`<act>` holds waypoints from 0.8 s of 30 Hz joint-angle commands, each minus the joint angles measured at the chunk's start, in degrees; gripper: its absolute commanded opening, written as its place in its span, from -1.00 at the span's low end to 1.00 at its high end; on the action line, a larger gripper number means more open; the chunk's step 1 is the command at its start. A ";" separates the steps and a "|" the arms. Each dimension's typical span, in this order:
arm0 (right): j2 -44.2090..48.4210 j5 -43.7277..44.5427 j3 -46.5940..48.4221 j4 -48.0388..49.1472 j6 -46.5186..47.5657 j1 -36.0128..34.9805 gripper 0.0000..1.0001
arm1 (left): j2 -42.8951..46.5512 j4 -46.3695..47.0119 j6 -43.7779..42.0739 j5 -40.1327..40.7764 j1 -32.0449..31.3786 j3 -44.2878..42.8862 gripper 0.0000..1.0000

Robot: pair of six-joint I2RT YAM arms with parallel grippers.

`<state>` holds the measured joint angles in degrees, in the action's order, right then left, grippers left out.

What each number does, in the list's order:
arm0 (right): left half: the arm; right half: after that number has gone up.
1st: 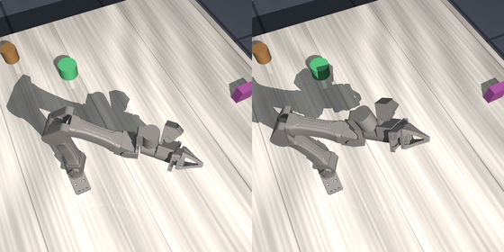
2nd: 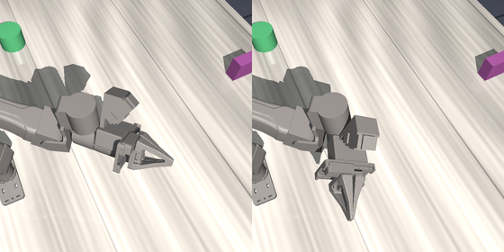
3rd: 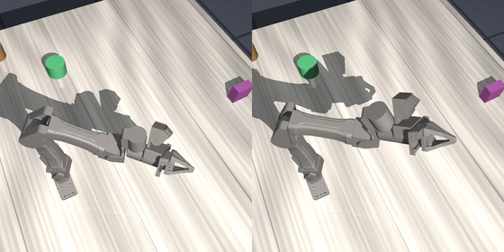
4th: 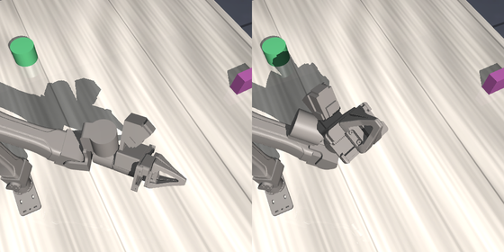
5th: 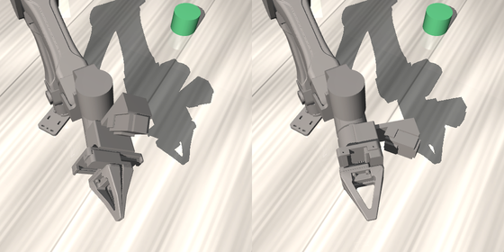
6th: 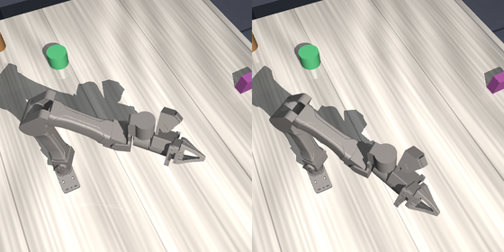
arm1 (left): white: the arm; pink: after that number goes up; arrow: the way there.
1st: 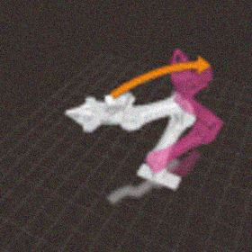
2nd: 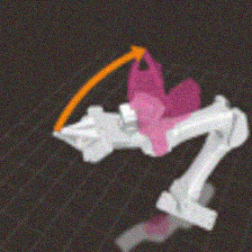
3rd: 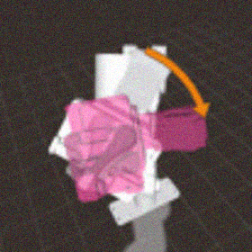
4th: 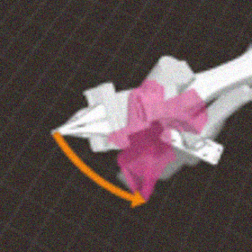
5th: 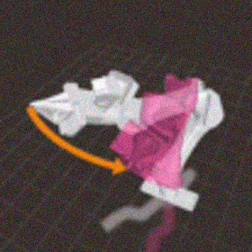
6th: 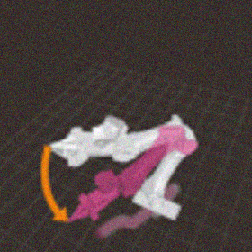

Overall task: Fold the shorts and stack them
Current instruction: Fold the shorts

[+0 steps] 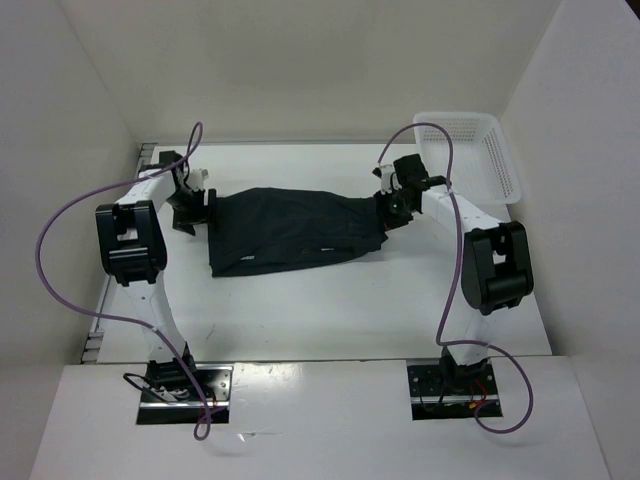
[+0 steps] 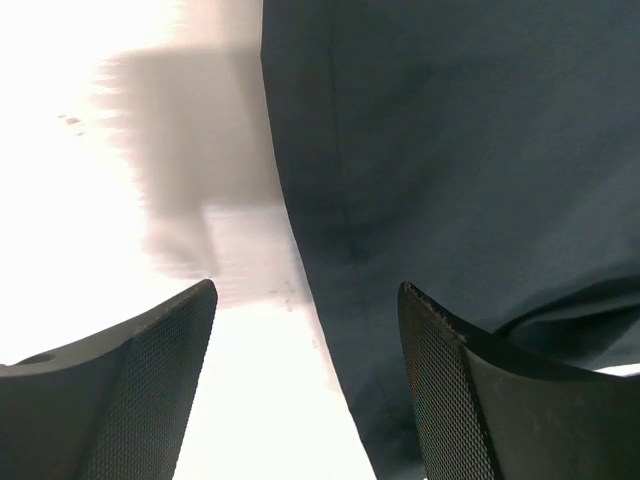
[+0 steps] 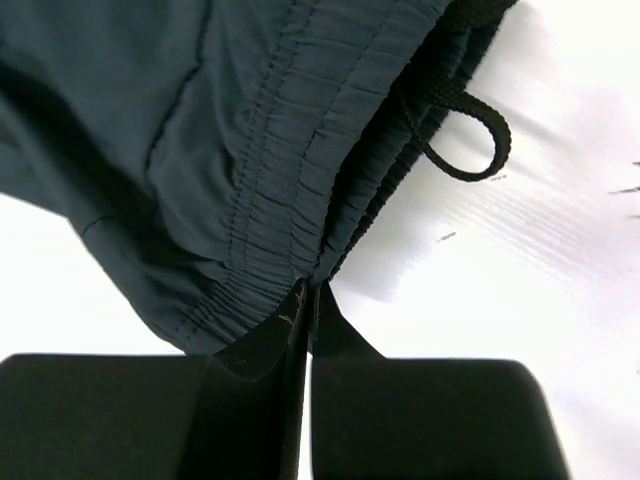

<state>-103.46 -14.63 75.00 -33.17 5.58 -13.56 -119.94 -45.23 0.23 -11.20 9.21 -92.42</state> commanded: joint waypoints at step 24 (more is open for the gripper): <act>-7.54 13.13 32.92 -13.94 14.63 -19.82 -1.00 | -16.72 -1.70 -0.23 -12.00 -13.43 -13.13 -0.29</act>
<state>-107.90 -3.36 103.04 -45.74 19.07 -29.85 -131.28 -47.13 0.38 -23.07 -3.40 -105.49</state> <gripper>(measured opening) 0.007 0.374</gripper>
